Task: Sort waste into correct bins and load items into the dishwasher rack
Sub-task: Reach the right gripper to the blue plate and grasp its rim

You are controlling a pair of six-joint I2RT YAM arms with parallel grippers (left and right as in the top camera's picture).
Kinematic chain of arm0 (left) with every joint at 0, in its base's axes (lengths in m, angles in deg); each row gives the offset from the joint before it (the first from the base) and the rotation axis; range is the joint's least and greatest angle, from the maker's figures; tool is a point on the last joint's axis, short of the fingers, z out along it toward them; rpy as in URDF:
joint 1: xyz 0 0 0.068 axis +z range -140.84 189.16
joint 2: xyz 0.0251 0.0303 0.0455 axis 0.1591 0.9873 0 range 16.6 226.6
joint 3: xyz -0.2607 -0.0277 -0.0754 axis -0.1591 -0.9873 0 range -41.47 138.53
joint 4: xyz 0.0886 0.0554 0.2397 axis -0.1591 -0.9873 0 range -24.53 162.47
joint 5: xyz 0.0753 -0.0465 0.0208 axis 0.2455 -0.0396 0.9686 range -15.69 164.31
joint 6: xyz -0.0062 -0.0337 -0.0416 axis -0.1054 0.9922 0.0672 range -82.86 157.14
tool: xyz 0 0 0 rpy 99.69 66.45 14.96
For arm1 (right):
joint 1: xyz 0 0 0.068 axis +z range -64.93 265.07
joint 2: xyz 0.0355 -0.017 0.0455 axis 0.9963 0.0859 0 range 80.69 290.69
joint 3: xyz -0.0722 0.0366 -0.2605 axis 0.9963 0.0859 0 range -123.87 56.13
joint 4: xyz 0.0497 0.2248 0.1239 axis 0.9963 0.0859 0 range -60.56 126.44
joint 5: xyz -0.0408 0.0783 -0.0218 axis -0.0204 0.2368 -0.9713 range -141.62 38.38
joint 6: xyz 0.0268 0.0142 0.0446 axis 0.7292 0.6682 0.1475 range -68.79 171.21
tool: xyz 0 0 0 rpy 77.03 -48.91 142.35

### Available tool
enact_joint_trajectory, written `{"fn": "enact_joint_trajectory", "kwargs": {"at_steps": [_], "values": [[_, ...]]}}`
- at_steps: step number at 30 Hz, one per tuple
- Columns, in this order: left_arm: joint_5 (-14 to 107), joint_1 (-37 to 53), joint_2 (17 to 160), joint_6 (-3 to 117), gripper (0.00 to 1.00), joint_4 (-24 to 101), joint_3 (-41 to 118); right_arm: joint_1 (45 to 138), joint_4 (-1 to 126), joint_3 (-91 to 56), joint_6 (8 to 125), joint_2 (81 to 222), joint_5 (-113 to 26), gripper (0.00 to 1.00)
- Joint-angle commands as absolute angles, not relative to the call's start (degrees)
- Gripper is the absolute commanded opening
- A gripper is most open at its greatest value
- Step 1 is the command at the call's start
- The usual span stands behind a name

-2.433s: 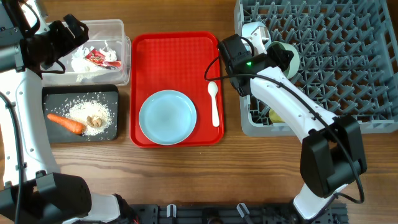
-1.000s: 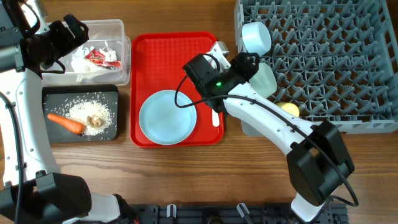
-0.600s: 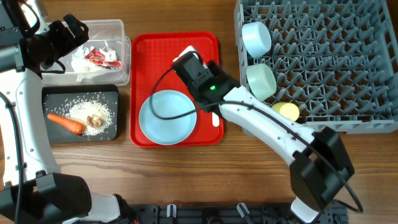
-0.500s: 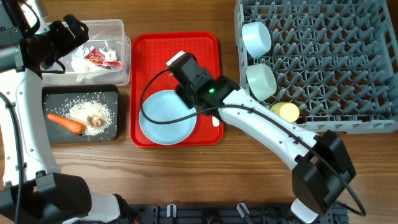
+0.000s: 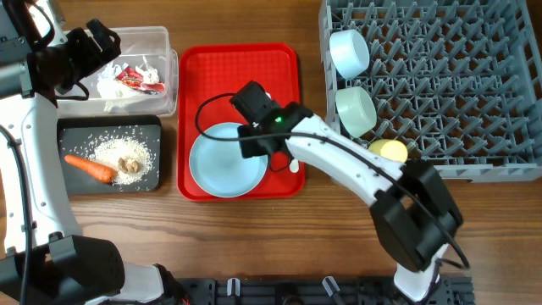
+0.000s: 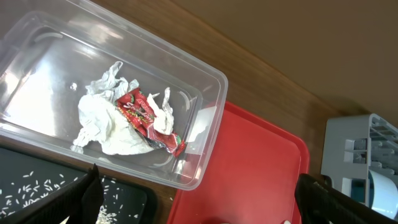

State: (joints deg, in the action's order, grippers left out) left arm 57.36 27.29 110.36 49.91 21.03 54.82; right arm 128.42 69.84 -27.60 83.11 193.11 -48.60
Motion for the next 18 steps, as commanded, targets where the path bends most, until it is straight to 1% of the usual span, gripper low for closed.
{"fn": "enact_joint_trajectory", "kwargs": {"at_steps": [1, 7, 12, 18], "values": [[57.71, 27.4, 110.4, 49.61, 1.0, 21.16, 55.19, 125.34, 70.25, -27.64, 85.84, 194.07, -44.9, 0.48], [57.71, 27.4, 110.4, 49.61, 1.0, 21.16, 55.19, 122.5, 70.17, -27.64, 85.49, 197.2, -39.59, 0.47], [57.71, 27.4, 110.4, 49.58, 1.0, 21.16, 55.19, 120.99, 69.51, -27.64, 83.48, 198.31, -35.88, 0.36], [57.71, 27.4, 110.4, 49.61, 1.0, 21.16, 55.19, 121.08, 69.07, -27.64, 82.67, 199.01, -35.02, 0.32]]}}
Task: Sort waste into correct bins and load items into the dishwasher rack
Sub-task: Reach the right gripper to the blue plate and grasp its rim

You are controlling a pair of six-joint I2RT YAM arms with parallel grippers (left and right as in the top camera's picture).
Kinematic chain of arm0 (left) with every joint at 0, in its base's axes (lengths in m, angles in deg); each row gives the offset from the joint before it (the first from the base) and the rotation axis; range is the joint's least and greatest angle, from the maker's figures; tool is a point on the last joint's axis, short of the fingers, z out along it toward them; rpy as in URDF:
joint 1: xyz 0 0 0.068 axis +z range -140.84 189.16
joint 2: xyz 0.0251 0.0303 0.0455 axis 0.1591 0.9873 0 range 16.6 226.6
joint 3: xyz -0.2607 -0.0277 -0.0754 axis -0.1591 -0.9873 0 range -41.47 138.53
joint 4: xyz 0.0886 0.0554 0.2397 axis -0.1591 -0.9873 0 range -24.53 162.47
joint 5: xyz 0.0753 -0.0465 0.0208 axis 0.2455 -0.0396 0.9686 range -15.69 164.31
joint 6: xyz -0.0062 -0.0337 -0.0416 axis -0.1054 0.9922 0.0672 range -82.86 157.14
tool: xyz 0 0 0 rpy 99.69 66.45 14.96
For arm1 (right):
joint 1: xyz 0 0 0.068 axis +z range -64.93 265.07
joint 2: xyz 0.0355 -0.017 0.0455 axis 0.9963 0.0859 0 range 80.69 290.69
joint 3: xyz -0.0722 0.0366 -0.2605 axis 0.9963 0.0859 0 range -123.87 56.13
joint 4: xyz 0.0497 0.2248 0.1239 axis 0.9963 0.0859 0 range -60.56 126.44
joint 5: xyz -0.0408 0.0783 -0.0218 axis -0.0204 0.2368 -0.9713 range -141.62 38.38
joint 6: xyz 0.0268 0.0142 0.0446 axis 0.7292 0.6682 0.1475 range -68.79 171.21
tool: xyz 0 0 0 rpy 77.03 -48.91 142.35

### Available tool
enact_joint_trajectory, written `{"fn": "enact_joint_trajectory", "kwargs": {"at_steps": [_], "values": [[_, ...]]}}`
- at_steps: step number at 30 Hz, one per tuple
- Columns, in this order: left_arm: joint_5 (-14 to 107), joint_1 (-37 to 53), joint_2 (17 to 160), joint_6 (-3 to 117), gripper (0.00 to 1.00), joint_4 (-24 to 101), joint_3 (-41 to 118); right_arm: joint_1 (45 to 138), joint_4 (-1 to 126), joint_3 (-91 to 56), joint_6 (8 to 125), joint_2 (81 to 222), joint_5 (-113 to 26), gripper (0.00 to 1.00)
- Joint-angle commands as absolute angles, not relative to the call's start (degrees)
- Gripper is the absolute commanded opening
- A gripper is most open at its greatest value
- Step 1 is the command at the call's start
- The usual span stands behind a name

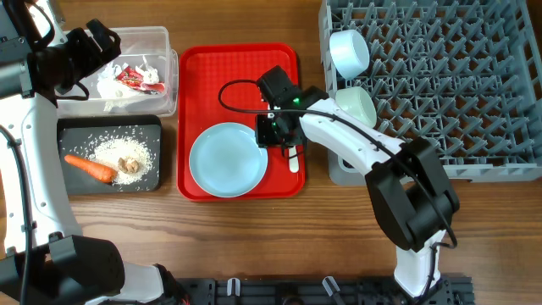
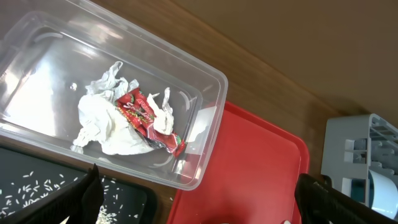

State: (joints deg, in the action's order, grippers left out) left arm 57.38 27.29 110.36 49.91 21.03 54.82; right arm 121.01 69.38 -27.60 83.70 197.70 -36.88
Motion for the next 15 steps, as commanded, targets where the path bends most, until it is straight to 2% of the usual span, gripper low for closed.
{"fn": "enact_joint_trajectory", "kwargs": {"at_steps": [1, 8, 15], "values": [[57.71, 27.4, 110.4, 49.61, 1.0, 21.16, 55.19, 121.08, 69.1, -27.66, 82.63, 199.36, -34.61, 0.31], [57.71, 27.4, 110.4, 49.61, 1.0, 21.16, 55.19, 121.1, 68.9, -27.66, 82.17, 199.54, -34.41, 0.29], [57.71, 27.4, 110.4, 49.58, 1.0, 21.16, 55.19, 121.08, 70.52, -29.54, 82.24, 201.72, -33.58, 0.34]]}}
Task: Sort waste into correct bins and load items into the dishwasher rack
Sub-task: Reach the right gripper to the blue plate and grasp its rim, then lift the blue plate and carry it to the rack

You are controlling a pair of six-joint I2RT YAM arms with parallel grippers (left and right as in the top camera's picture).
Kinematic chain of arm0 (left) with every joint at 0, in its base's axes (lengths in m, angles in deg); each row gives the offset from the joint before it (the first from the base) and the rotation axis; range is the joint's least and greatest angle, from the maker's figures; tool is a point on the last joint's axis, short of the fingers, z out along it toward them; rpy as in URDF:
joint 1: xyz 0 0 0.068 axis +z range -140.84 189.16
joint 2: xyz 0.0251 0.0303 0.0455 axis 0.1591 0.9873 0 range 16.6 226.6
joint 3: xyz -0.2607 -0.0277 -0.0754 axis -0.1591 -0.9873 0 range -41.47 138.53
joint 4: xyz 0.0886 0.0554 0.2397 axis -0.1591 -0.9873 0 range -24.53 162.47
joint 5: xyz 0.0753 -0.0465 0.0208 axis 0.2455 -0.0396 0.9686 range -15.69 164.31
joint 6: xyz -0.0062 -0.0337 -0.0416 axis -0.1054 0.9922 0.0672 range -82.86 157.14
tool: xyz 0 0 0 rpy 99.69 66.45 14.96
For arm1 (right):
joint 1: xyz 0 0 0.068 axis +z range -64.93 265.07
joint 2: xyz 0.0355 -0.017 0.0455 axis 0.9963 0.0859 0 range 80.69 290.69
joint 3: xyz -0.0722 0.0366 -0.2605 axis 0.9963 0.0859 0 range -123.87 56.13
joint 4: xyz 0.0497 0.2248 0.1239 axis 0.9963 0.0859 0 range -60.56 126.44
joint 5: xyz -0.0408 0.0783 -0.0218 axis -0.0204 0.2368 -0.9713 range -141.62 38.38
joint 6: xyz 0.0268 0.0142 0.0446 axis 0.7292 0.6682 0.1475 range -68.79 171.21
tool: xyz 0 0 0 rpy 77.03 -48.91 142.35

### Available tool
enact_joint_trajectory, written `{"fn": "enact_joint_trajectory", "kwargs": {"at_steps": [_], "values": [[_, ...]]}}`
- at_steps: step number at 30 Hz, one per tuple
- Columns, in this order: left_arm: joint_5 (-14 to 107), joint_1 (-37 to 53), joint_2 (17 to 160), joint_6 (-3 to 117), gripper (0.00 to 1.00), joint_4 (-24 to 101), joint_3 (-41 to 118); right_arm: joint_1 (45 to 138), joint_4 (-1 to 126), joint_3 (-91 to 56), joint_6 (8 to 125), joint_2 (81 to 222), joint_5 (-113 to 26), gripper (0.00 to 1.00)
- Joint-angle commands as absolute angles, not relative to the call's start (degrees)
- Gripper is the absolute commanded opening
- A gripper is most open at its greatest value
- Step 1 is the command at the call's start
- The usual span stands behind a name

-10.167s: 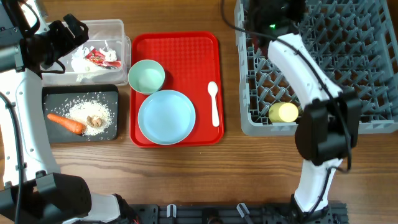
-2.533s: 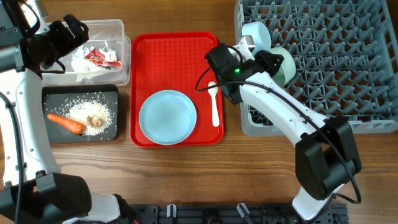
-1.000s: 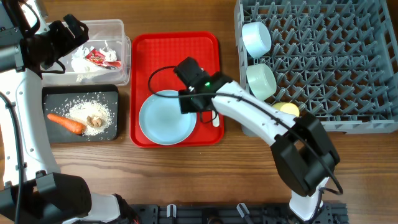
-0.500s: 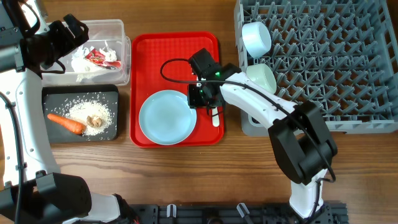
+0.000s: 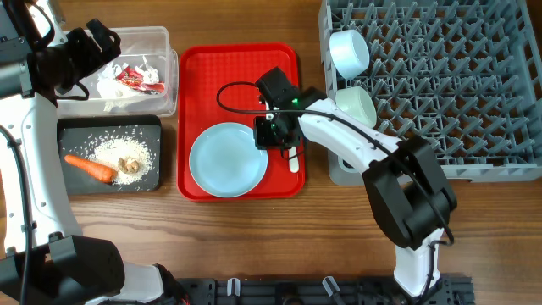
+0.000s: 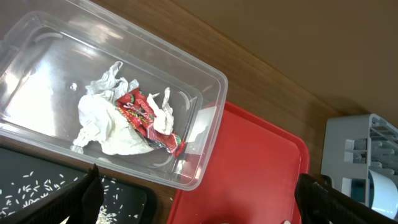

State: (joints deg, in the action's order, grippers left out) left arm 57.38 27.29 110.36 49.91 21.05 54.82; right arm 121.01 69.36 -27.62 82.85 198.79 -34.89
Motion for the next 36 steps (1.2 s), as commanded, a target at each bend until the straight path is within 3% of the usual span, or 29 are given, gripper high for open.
{"fn": "enact_joint_trajectory", "kwargs": {"at_steps": [1, 7, 11, 12, 27, 36], "values": [[57.71, 27.4, 110.4, 49.61, 1.0, 21.16, 55.19, 121.08, 71.08, -30.24, 82.17, 202.4, -33.58, 0.35], [57.71, 27.4, 110.4, 49.61, 1.0, 21.16, 55.19, 121.04, 74.06, -33.52, 81.04, 205.02, -32.71, 0.33], [57.71, 27.4, 110.4, 49.61, 1.0, 21.16, 55.19, 120.97, 74.06, -34.0, 80.95, 205.0, -32.75, 0.11], [57.71, 27.4, 110.4, 49.58, 1.0, 21.16, 55.19, 120.97, 73.97, -34.2, 80.93, 205.0, -32.75, 0.09], [57.71, 27.4, 110.4, 49.58, 1.0, 21.16, 55.19, 120.97, 73.99, -38.55, 75.26, 204.15, -33.67, 0.04], [57.71, 27.4, 110.4, 49.58, 1.0, 21.16, 55.19, 120.97, 74.49, -39.62, 70.04, 190.36, -60.99, 0.04]]}}
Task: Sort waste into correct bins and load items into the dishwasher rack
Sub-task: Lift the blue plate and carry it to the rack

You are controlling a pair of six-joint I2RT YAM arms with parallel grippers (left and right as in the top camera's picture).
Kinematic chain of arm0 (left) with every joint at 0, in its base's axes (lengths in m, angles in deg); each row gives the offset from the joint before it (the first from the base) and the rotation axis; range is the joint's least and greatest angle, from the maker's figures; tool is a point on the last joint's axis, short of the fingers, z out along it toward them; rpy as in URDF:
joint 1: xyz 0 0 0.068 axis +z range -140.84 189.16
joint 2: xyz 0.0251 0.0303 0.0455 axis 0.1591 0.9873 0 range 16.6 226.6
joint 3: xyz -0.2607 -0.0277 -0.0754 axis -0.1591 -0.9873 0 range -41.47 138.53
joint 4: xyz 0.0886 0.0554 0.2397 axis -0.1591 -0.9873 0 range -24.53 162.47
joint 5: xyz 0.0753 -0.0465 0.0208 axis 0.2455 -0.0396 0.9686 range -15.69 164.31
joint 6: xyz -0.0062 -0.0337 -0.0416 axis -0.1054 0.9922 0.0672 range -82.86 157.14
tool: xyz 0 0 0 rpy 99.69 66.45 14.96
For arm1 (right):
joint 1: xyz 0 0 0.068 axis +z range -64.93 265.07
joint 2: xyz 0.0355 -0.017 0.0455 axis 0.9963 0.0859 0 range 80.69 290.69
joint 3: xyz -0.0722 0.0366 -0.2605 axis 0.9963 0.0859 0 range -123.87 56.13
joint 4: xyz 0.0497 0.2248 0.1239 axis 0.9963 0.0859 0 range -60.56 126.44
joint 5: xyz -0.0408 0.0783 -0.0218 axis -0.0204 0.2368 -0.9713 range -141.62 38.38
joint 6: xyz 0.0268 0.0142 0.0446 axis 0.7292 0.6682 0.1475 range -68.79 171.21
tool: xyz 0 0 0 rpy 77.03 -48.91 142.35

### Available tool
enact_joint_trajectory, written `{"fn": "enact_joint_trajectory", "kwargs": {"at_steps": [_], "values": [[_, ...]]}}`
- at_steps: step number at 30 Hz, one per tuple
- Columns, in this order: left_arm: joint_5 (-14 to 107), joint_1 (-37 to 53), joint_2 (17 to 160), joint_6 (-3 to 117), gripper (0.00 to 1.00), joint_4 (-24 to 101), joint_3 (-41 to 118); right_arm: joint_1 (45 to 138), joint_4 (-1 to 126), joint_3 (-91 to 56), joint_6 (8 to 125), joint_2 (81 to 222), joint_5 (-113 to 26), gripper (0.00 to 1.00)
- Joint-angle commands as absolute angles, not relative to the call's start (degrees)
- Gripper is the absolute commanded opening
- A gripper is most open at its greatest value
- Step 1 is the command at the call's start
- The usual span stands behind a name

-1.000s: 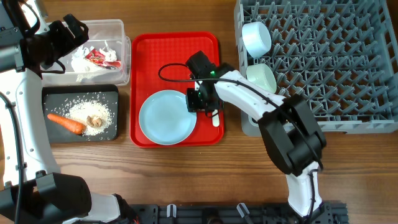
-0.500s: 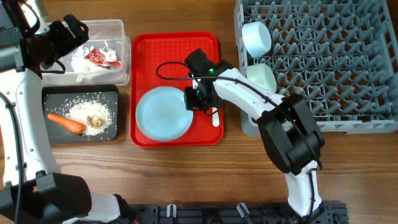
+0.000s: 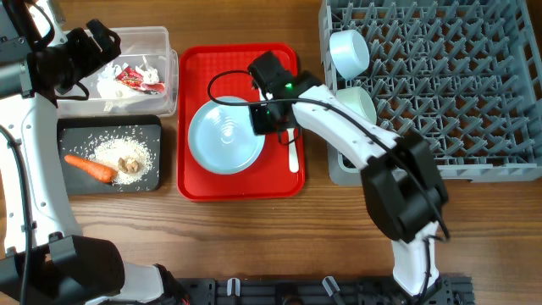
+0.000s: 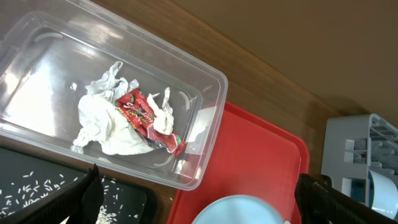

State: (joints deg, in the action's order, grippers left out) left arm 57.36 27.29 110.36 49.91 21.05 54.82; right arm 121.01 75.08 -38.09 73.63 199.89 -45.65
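Observation:
A light blue plate (image 3: 222,137) sits over the middle of the red tray (image 3: 203,63). My right gripper (image 3: 264,117) is at the plate's right rim and seems shut on it. The plate's top edge (image 4: 242,213) also shows in the left wrist view. A white spoon (image 3: 293,156) lies on the tray to the right of the plate. My left gripper (image 3: 89,47) hangs open over the clear bin (image 3: 161,38). In the left wrist view my left gripper (image 4: 202,198) has its fingers (image 4: 87,194) wide apart, and the bin (image 4: 37,43) holds crumpled tissue and a red wrapper (image 4: 146,118).
The grey dishwasher rack (image 3: 457,76) at right holds a white cup (image 3: 349,51) and a pale green bowl (image 3: 356,108). A black tray (image 3: 68,127) at left carries rice, a carrot (image 3: 89,168) and a brown scrap.
The plate has shifted from the tray's front half toward its middle and now looks larger. My right gripper moved farther back with it. The plate's edge now shows in the left wrist view.
My right gripper first stood over the plate's upper right edge, with the arm stretched across the tray's corner. Then it sat at the plate's right rim beside the spoon and stayed there. Now the plate is farther back on the tray. My left arm never moved.

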Motion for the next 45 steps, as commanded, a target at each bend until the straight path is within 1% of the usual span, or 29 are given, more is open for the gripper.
{"fn": "enact_joint_trajectory", "kwargs": {"at_steps": [1, 7, 10, 14, 17, 20, 23, 24, 28, 38, 45], "values": [[57.71, 27.4, 110.4, 49.61, 1.0, 21.16, 55.19, 120.97, 74.23, -39.62, 69.23, 188.21, -64.53, 0.04], [57.71, 27.4, 110.4, 49.58, 1.0, 21.16, 55.19, 120.97, 69.25, -39.62, 64.97, 177.0, -83.13, 0.04], [57.71, 27.4, 110.4, 49.61, 1.0, 21.16, 55.19, 120.97, 64.59, -39.62, 60.8, 173.2, -96.49, 0.04], [57.71, 27.4, 110.4, 49.61, 1.0, 21.16, 55.19, 120.34, 56.46, -39.6, 49.82, 172.21, -113.6, 0.04], [57.71, 27.4, 110.4, 49.58, 1.0, 21.16, 55.19, 117.36, 52.57, -39.6, 41.63, 172.98, -119.37, 0.05], [57.71, 27.4, 110.4, 49.58, 1.0, 21.16, 55.19, 112.93, 51.46, -39.51, 39.24, 173.72, -121.12, 0.04], [57.71, 27.4, 110.4, 49.58, 1.0, 21.16, 55.19, 108.38, 51.5, -39.38, 39.29, 174.88, -120.86, 0.04], [57.71, 27.4, 110.4, 49.58, 1.0, 21.16, 55.19, 105.98, 51.52, -39.29, 39.11, 175.69, -119.98, 0.04], [57.71, 27.4, 110.4, 49.61, 1.0, 21.16, 55.19, 102.02, 51.57, -38.24, 37.23, 177.77, -115.06, 0.04], [57.71, 27.4, 110.4, 49.61, 1.0, 21.16, 55.19, 100.58, 53.07, -37.48, 36.16, 189.42, -114.87, 0.04], [57.71, 27.4, 110.4, 49.61, 1.0, 21.16, 55.19, 100.58, 54.6, -37.48, 36.23, 193.63, -114.61, 0.04]]}}
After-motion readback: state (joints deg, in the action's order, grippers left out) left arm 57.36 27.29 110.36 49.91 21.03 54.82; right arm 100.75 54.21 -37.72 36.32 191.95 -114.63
